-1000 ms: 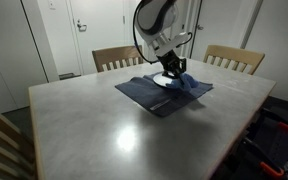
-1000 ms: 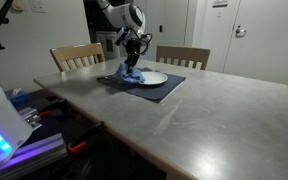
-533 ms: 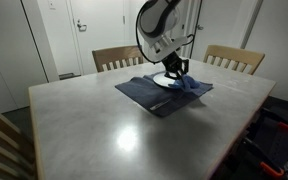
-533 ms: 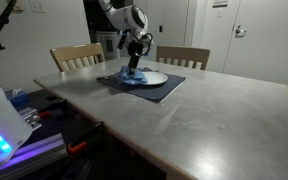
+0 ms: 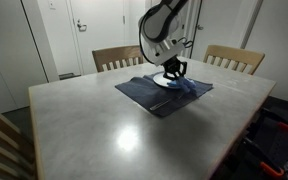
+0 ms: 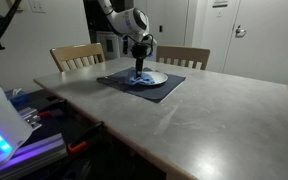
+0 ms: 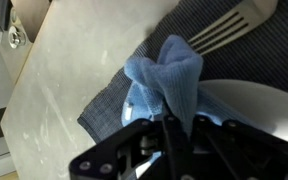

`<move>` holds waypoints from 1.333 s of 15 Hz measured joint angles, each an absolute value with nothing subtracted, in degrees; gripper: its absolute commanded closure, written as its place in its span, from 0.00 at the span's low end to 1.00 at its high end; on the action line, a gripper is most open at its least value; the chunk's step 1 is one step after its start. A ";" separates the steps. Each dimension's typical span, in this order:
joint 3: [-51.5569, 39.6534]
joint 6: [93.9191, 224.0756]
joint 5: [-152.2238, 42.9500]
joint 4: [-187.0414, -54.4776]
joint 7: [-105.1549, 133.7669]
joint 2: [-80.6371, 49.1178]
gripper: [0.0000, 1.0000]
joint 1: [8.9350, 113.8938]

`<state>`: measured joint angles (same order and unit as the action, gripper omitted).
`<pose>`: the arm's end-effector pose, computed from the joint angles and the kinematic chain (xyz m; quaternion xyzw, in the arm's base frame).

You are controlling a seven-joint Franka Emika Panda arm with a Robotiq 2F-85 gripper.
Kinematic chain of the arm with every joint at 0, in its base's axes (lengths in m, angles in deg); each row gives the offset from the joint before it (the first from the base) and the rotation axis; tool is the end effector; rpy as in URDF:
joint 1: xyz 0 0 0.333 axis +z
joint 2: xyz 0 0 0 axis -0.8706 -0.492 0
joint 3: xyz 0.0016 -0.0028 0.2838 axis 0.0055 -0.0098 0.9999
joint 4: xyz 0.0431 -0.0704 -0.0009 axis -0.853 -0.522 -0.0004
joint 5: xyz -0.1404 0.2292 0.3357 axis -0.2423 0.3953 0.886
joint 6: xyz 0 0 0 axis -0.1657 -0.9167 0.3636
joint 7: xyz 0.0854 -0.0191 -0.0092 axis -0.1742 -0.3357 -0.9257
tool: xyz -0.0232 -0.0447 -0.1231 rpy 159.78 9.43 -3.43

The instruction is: Take the fork off the plate then use the towel to wipe the plate

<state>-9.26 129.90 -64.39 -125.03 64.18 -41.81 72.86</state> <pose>0.5942 0.0264 0.0685 0.8854 -0.3388 -0.1796 0.2627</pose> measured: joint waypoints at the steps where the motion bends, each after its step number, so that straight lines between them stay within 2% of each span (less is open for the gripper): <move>1: -9.26 131.66 -64.97 -125.34 65.49 -41.80 0.98 72.87; 6: -9.92 139.15 -66.98 -126.60 69.36 -41.61 0.98 72.88; 20: -11.01 147.86 -69.53 -130.44 78.34 -39.63 0.98 73.06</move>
